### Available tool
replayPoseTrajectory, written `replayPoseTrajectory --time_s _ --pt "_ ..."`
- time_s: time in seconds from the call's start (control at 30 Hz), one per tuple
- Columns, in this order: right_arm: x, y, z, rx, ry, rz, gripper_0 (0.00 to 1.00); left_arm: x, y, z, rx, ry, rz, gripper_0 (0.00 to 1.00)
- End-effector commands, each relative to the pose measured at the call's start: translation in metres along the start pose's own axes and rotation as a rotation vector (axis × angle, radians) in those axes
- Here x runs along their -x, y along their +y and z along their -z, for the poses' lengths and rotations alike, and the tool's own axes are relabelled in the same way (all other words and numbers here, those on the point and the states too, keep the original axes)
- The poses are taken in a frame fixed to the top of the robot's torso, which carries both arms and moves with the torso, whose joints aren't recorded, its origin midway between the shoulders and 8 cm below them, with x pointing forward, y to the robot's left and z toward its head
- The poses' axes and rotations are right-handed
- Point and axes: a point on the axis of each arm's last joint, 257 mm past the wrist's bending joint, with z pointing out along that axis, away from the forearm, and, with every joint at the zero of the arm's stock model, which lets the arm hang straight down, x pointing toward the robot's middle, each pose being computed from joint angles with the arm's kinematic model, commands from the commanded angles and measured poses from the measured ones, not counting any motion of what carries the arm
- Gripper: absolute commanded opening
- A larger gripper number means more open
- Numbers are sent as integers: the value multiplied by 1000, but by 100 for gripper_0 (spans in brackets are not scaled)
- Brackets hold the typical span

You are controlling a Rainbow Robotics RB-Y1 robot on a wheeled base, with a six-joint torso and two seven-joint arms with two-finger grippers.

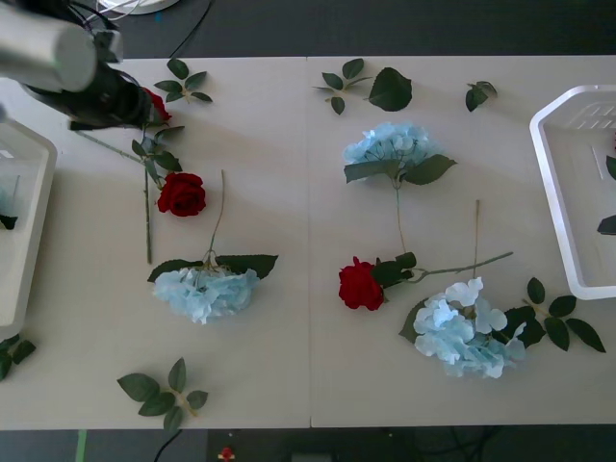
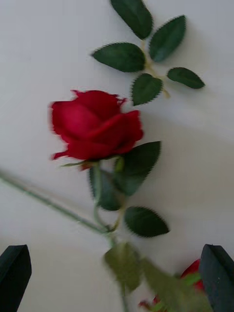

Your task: Place the red flowers into the right box and the blue flowers into the left box. If a person shows an open palm, hand one flower to the person first, then continue sorting.

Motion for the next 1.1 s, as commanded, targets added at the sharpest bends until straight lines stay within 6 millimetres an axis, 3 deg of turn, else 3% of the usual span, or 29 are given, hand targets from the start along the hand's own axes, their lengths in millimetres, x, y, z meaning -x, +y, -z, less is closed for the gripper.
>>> replayPoseTrajectory --time_s 0.03,0.23,0.4,0.77,0.87,1.1 --pt "-1 16 25 -1 6 -60 100 -6 -28 -22 -28 -14 27 100" --pt "-19 23 33 11 19 -76 100 -14 -47 -40 -41 -27 27 100" --pt "-33 20 34 11 16 -65 100 -13 -49 -48 -47 -70 26 100" --pt "-53 23 40 31 17 -39 100 -7 -11 -47 40 -103 8 100" --pt "-63 30 40 49 71 -225 100 -11 -5 -49 50 -99 14 100" --pt "-89 74 41 56 184 -699 100 -34 11 -65 48 -116 53 100"
